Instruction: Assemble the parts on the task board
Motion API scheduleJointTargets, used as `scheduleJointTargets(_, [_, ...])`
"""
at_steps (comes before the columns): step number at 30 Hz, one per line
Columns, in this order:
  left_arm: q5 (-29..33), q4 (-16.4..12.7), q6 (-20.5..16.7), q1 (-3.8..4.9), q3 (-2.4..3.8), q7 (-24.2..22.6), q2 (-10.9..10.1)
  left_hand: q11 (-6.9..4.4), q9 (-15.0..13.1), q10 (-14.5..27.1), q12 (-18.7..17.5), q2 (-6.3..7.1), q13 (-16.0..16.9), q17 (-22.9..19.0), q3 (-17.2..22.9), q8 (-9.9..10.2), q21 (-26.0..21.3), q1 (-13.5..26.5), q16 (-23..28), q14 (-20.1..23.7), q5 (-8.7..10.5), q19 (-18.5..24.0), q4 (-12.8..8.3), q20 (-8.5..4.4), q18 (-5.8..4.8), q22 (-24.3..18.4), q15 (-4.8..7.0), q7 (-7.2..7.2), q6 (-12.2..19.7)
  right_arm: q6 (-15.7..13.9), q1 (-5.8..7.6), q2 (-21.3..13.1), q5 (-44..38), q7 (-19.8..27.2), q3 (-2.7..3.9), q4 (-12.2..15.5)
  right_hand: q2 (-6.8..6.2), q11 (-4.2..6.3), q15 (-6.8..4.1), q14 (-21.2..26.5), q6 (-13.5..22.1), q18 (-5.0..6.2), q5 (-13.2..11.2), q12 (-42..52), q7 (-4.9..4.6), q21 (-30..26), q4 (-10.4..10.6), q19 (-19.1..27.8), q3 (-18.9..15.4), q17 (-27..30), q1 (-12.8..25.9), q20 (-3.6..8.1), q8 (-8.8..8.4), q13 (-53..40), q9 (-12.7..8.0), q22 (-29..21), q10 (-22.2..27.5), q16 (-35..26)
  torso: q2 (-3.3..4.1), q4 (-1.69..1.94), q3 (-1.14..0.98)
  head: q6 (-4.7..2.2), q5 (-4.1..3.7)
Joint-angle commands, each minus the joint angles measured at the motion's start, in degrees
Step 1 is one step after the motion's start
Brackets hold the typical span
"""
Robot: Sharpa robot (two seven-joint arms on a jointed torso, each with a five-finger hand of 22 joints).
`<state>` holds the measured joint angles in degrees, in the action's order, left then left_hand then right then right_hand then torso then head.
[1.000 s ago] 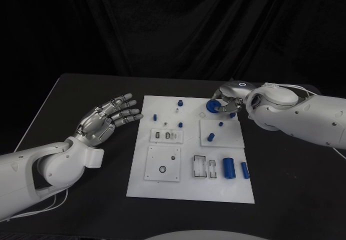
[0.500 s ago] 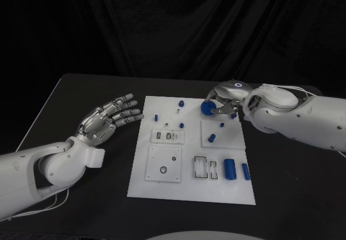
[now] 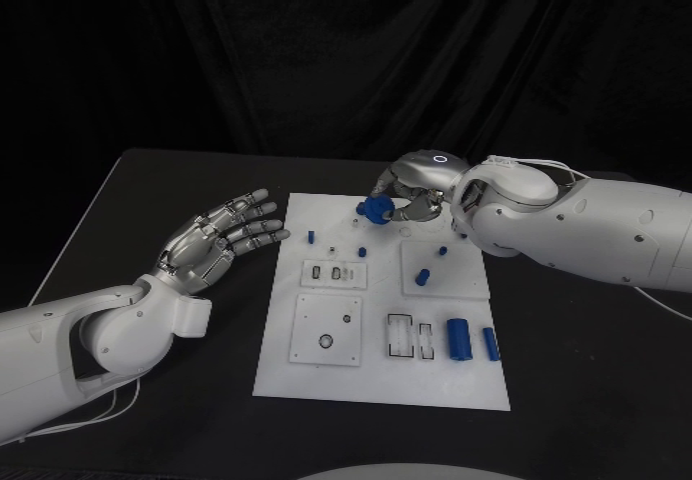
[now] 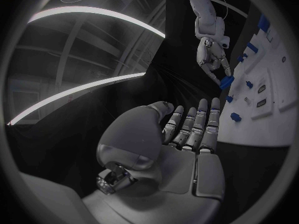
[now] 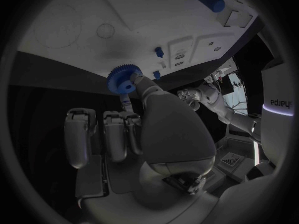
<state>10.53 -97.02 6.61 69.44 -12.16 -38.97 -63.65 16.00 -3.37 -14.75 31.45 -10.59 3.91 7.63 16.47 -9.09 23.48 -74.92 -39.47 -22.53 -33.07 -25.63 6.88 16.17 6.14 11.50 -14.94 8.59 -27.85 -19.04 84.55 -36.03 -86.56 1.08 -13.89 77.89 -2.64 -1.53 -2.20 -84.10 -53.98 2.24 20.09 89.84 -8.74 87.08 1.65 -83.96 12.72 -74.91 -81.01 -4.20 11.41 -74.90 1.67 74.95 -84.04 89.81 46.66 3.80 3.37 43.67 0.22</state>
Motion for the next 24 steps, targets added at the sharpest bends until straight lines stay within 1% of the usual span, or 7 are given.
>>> scheduleJointTargets(1, [0.3, -0.1, 0.8, 0.01, 0.04, -5.9, 0.2, 0.31, -0.1, -0.1, 0.3, -0.22, 0.1, -0.1, 0.4, -0.4, -0.4, 0.5, -0.2, 0.5, -0.22, 0.4, -0.1, -0.09, -0.91, 0.0, 0.04, 0.54, 0.0, 1.6, -0.53, 1.0, 1.5, 1.4, 0.04, -0.8, 0.31, 0.35, -0.36, -5.6, -3.1, -0.83, -0.5, 0.2, 3.31, -0.2, 0.1, -2.7, -0.3, -14.1, 0.3, 0.39, 5.74, -15.1, 16.0, 10.8, -6.0, -0.4, -0.05, 0.19, 0.1, -0.07, -0.25])
scheduleJointTargets(4, [0.3, -0.1, 0.8, 0.01, 0.04, -5.9, 0.3, 0.31, -0.1, -0.1, 0.3, -0.22, 0.1, -0.1, 0.4, -0.4, -0.4, 0.5, -0.2, 0.5, -0.22, 0.4, -0.1, -0.09, -0.91, 0.0, 0.04, 0.54, 0.0, 2.1, -0.96, 2.0, 1.5, 1.6, 0.05, -1.8, 0.33, 0.3, -0.32, -5.5, -2.9, -0.78, -0.7, 0.2, 3.25, -0.3, 0.1, -2.5, -0.3, -13.8, 0.3, 0.37, 5.72, -15.1, 16.1, 10.7, -6.0, -0.6, -0.06, 0.32, 0.08, -0.01, -0.48])
scheduleJointTargets(8, [0.3, -0.1, 0.8, 0.01, 0.04, -5.8, 0.3, 0.31, -0.1, -0.1, 0.3, -0.22, 0.1, -0.1, 0.4, -0.4, -0.4, 0.5, -0.2, 0.5, -0.22, 0.4, -0.1, -0.09, -0.91, 0.0, 0.04, 0.54, 0.0, 2.6, -1.38, 3.2, 1.6, 1.8, 0.05, -3.0, 0.34, 0.26, -0.29, -5.4, -2.6, -0.72, -0.9, 0.2, 3.2, -0.5, 0.1, -2.4, -0.3, -13.6, 0.4, 0.35, 5.68, -15.1, 16.2, 10.5, -6.0, -0.8, -0.06, 0.3, 0.04, 0.11, -0.46])
scheduleJointTargets(11, [0.4, -0.1, 0.8, 0.01, 0.04, -5.8, 0.4, 0.31, -0.1, -0.1, 0.3, -0.22, 0.1, -0.1, 0.4, -0.4, -0.4, 0.5, -0.2, 0.5, -0.22, 0.4, -0.1, -0.09, -0.91, 0.0, 0.04, 0.54, 0.0, 2.9, -1.53, 3.8, 1.6, 1.8, 0.06, -3.5, 0.33, 0.17, -0.23, -5.3, -2.2, -0.64, -1.1, 0.2, 3.09, -0.7, 0.1, -2.2, -0.3, -13.2, 0.4, 0.3, 5.56, -15.1, 16.2, 10.2, -6.0, -1.0, -0.07, 0.06, -0.03, 0.22, -0.28])
scheduleJointTargets(16, [0.4, 0.1, 0.8, 0.01, 0.04, -5.6, 0.6, 0.35, -0.1, -0.1, 0.3, -0.23, 0.1, -0.1, 0.4, -0.4, -0.3, 0.6, -0.3, 0.5, -0.22, 0.4, -0.1, -0.09, -0.91, 0.0, 0.03, 0.6, 0.1, 3.1, -1.67, 4.7, 1.6, 1.6, 0.06, -4.0, 0.39, -0.01, -0.08, -5.2, -1.5, -0.47, -1.3, 0.2, 2.89, -1.1, 0.1, -1.8, -0.2, -12.8, 0.5, 0.19, 5.3, -15.1, 16.3, 9.7, -6.0, -1.3, -0.07, 0.02, -0.04, 0.56, -0.63])
scheduleJointTargets(21, [0.4, 0.1, 1.0, 0.01, 0.04, -5.5, 0.7, 0.36, -0.1, -0.1, 0.3, -0.24, 0.1, -0.1, 0.5, -0.3, -0.4, 0.6, -0.3, 0.5, -0.22, 0.4, -0.1, -0.08, -0.91, 0.0, 0.03, 0.62, 0.1, 3.4, -1.75, 5.4, 1.6, 1.2, 0.06, -4.5, 0.28, -0.66, 0.43, -5.0, 0.6, -0.35, -1.3, 0.1, 2.1, -1.5, 0.2, -1.4, 0.2, -12.5, 0.6, -0.21, 3.74, -14.9, 15.9, 9.3, -5.8, -1.6, 0.02, 0.01, -0.13, 0.51, -0.87])
scheduleJointTargets(24, [0.4, 0.1, 1.0, 0.01, 0.04, -5.4, 0.8, 0.36, -0.1, -0.1, 0.3, -0.24, 0.1, -0.1, 0.5, -0.3, -0.4, 0.6, -0.3, 0.5, -0.22, 0.4, -0.1, -0.08, -0.91, 0.0, 0.03, 0.62, 0.1, 3.5, -1.81, 5.7, 1.6, 1.1, 0.07, -4.8, 0.19, -0.99, 0.72, -5.1, 1.4, -0.38, -1.3, 0.1, 1.74, -1.5, 0.2, -1.5, 0.4, -12.7, 0.7, -0.49, 2.84, -14.8, 15.6, 9.4, -5.7, -1.4, 0.03, 0.03, -0.11, 0.42, -1.02])
